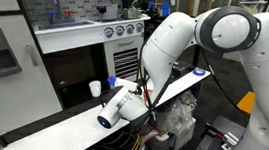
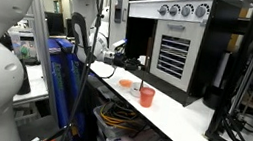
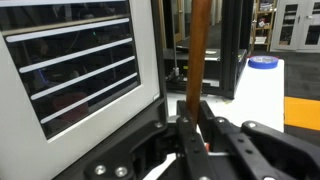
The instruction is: Use the wooden spoon to mix the contents of the white bowl
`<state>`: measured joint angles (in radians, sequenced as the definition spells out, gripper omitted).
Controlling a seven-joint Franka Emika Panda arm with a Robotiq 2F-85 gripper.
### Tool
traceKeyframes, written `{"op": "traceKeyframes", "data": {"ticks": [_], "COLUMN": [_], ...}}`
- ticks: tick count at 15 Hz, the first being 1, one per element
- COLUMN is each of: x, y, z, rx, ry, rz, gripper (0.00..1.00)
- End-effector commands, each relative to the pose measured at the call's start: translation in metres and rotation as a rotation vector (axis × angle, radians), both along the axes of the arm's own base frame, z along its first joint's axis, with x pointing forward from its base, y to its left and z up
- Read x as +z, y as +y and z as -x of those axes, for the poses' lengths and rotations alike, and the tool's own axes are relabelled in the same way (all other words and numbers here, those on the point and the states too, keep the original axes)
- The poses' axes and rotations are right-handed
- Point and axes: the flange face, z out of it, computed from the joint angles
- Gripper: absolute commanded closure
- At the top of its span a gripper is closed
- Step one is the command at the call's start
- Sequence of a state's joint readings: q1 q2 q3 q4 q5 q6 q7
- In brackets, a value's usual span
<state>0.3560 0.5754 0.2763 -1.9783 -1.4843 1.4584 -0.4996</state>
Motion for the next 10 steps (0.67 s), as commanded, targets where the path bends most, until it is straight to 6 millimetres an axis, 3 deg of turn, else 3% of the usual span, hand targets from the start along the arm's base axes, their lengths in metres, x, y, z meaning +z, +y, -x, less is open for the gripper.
{"op": "traceKeyframes", "data": {"ticks": [1, 5, 10], "x": [-0.012, -0.015, -0.016], "y": [-0.025, -0.026, -0.014], "z": [0.010, 0.011, 0.011], "rx": [0.018, 0.036, 0.048], "ry": [0.038, 0.034, 0.029], "rz": [0.044, 0.064, 0.037], "gripper": [0.97, 0.97, 0.97]}}
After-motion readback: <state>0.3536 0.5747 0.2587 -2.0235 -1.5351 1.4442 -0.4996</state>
